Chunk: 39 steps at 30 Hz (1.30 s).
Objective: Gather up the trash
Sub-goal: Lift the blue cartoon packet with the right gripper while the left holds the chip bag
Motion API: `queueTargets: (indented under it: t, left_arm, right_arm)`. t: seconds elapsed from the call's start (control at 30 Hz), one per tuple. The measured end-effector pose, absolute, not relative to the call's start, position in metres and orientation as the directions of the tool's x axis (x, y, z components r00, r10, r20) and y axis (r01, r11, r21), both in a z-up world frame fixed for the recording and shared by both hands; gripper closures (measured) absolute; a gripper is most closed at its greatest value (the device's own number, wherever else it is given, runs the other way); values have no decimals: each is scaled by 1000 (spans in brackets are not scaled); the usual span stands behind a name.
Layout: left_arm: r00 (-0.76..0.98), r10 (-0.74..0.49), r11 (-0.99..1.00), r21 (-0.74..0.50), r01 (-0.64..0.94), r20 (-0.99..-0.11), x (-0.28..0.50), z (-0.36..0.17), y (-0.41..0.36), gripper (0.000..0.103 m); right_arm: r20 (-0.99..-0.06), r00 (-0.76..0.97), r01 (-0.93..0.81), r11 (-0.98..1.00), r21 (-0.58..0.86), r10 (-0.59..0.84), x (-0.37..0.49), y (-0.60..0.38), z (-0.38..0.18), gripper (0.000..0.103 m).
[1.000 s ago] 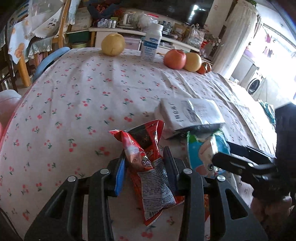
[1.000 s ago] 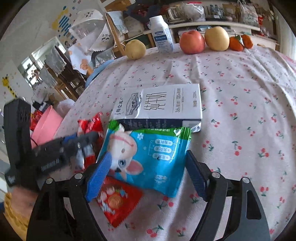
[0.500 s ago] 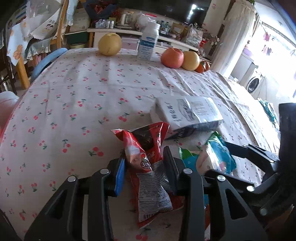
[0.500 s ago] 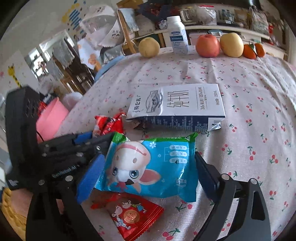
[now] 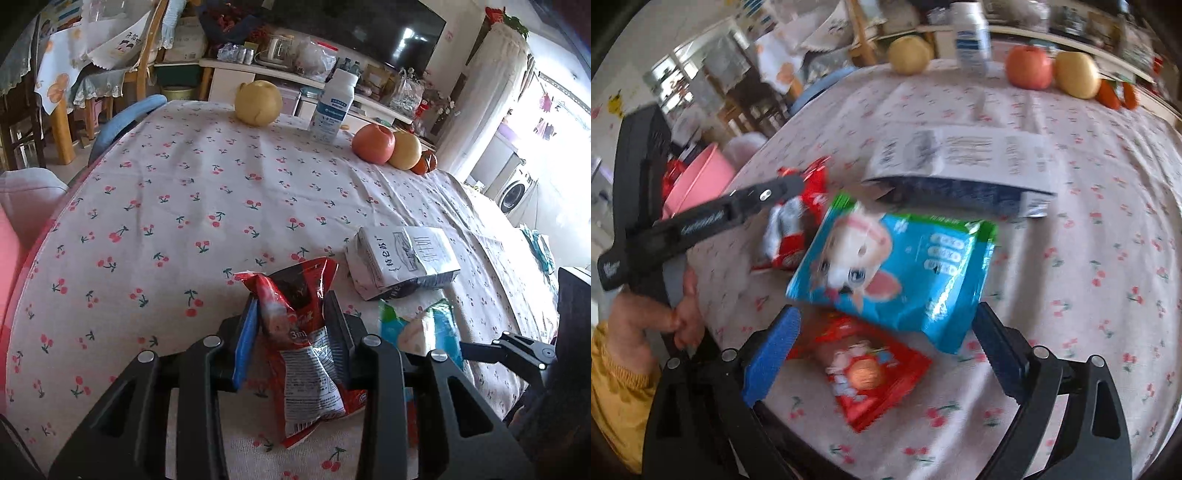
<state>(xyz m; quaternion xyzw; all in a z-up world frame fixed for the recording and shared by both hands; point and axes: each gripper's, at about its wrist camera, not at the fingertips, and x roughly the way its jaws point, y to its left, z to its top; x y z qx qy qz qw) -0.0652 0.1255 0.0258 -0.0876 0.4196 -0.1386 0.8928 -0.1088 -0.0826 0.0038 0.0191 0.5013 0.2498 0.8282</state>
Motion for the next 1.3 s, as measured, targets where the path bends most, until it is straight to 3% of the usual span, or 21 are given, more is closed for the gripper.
queueTargets:
  t: [0.17,0.33,0.5,0.57,0.63,0.77,1.07,1.13,1.3]
  left_arm:
    - [619,-286,956,-259,137,-732,-62,26,135,66]
    - [635,-217,973,-214,82,-741,-58,27,148,65]
    - [650,-130,991,-120,61,-749,-55,31,152,63]
    - [640,-130,991,-113,68,-757,-55,30,152,61]
    - [625,-126,992,-104,72,-770,-53,27,150,55]
    - [609,-96,995,-64,74,-788,-50,21,144,44]
    - [594,-90,996,-59,72,-800,-44,16,142,48]
    - [595,-92,995,-59,75,-798,-45,16,141,54]
    - [598,-107,994,-79,72,-794,-46,17,145,62]
  right_arm:
    - [-782,323,-449,814,369,533,-109,-72,7,19]
    - [-764,281,-566,743,356,580,-117,-60,18,26]
    - [-779,409,-600,783,162,475,-121,-54,27,26]
    - [-776,423,-596,788,151,468,-116,-53,27,23]
    - [-774,436,-606,786,125,459,-107,-46,25,14]
    - [-790,428,-649,758,69,439,-88,-26,16,13]
    - [-824,399,-688,726,21,402,-79,-16,-6,13]
    - [-821,407,-679,734,20,399,-80,-17,-4,24]
    - [-816,421,-650,759,35,397,-81,-21,-1,34]
